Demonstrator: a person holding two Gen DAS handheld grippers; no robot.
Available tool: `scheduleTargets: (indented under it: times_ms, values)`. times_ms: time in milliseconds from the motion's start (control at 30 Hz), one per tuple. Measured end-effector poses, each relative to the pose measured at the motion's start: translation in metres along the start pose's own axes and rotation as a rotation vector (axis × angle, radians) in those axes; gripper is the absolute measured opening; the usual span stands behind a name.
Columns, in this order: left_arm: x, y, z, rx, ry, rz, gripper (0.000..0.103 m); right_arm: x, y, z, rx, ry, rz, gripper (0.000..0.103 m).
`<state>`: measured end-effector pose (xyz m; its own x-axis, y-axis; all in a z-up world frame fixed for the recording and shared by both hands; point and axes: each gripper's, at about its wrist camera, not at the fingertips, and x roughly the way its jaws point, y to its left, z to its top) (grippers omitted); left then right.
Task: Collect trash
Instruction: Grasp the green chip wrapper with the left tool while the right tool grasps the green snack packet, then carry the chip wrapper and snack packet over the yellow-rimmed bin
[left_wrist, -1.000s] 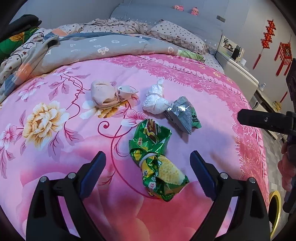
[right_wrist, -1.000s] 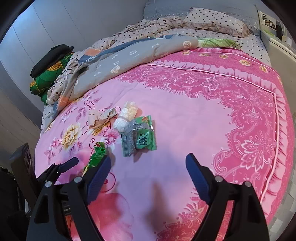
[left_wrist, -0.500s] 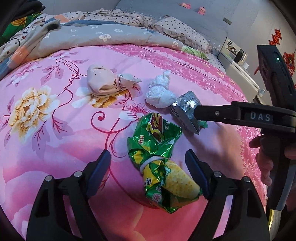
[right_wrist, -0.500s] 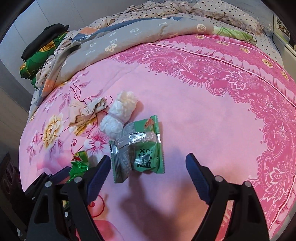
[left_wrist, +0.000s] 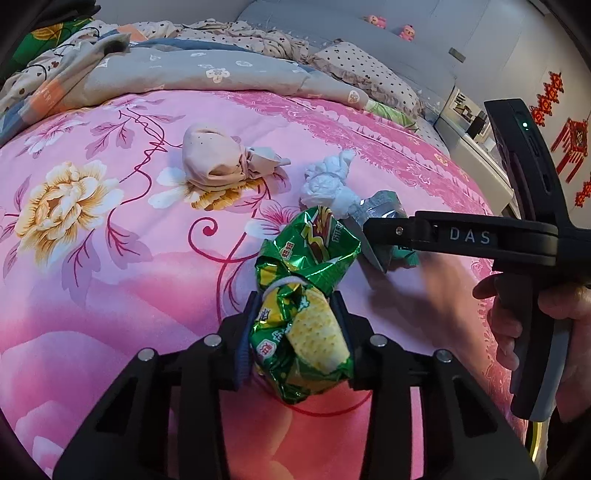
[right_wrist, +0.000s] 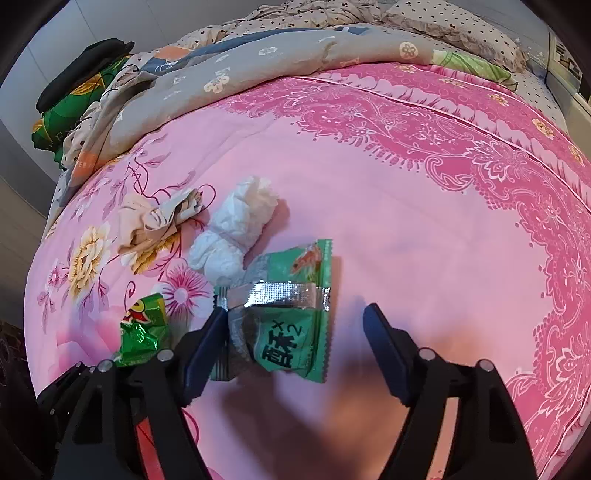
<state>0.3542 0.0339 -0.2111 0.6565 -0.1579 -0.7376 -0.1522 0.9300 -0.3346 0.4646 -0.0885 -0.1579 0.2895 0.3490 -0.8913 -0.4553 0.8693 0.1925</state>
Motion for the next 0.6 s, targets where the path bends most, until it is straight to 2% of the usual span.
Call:
scheduleTargets:
  times_ms: [67,133,300,433,600]
  values:
    - [-0.001,0.001,-0.001,0.000,-0.002,-0.002,0.034,-0.001,0.000,-0.001,0.000,-0.002,0.001,0.060]
    - [-0.002,0.001,-0.001,-0.001,-0.004,-0.004,0.030,-0.002,0.002,-0.001,0.004,-0.002,0.010,0.048]
    - [-0.007,-0.001,-0.001,0.008,-0.014,0.000,0.029,-0.003,0.003,-0.004,0.019,-0.001,0.011,0.036]
    - [-0.014,-0.005,0.000,0.025,-0.028,-0.001,0.029,-0.012,-0.002,-0.007,0.047,-0.010,0.034,0.035]
    - [-0.029,-0.013,0.001,0.065,-0.056,0.011,0.029,-0.033,-0.008,-0.015,0.058,-0.039,0.014,0.033]
